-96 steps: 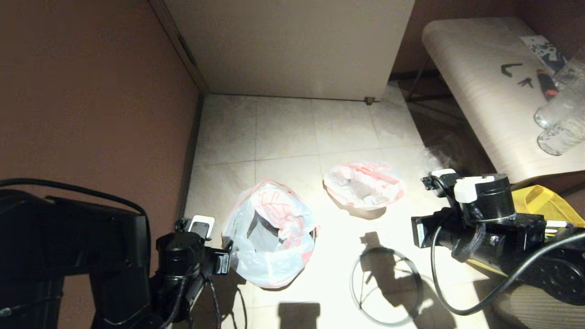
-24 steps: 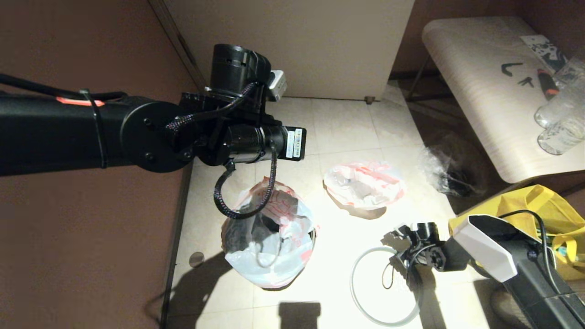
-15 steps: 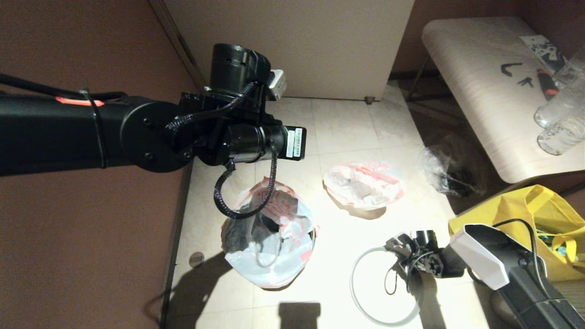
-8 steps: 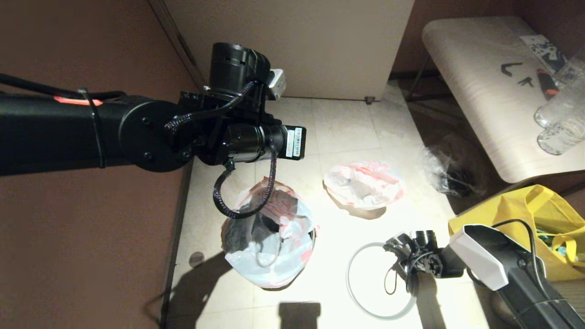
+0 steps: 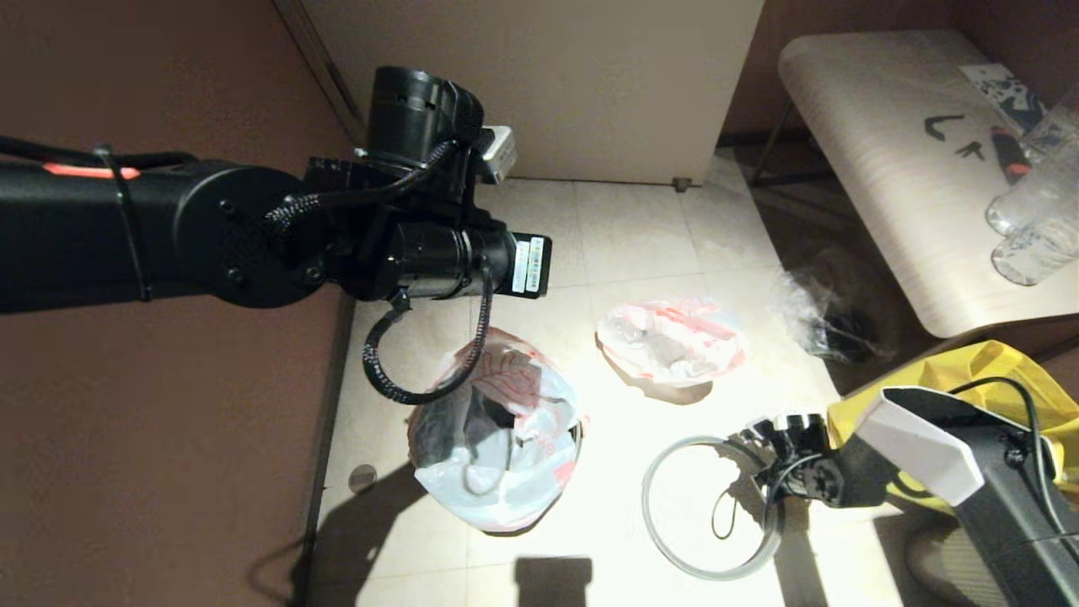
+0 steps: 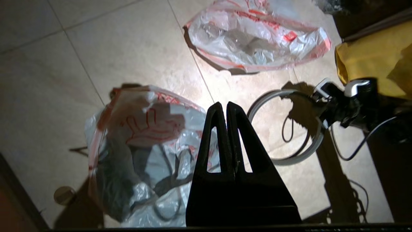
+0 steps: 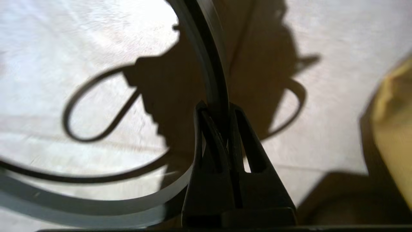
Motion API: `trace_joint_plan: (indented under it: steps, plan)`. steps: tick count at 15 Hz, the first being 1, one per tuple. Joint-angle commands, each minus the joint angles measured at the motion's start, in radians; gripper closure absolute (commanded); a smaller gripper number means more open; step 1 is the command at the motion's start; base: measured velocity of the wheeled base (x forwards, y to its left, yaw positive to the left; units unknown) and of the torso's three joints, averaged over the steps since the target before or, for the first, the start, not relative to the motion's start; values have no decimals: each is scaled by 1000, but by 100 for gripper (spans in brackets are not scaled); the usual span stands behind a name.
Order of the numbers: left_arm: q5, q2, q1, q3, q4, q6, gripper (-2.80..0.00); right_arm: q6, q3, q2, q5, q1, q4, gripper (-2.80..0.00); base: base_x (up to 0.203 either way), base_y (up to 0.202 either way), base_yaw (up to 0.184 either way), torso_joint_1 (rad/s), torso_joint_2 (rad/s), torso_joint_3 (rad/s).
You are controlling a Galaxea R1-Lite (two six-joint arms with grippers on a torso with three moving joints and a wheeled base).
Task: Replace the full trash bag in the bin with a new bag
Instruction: Place the trash can ring on the trash can
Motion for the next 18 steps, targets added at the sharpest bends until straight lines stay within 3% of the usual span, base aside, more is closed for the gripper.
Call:
trace_joint_plan:
  steps: [1, 6, 8, 14, 16, 18]
  plan:
    - [0, -41, -2, -20, 58, -4, 0, 6, 183, -220, -12, 10, -54, 0, 0, 0, 0, 0, 0, 0]
    - [-4, -107, 5, -19, 75, -11, 0, -5, 416, -595, -111, 45, -94, 0, 0, 0, 0, 0, 0, 0]
    - [-7, -156, 2, -22, 74, -60, 0, -15, 443, -756, -126, 67, -25, 0, 0, 0, 0, 0, 0, 0]
    - [-13, -215, 16, -19, 82, -70, 0, -16, 258, -1050, -171, 118, 361, 0, 0, 0, 0, 0, 0, 0]
    - [-21, -244, 27, -11, 84, -68, 0, 93, 166, -1088, -176, 196, 516, 0, 0, 0, 0, 0, 0, 0]
    - [-74, -251, 82, -4, 84, -64, 0, 266, -5, -1051, -166, 272, 655, 0, 0, 0, 0, 0, 0, 0]
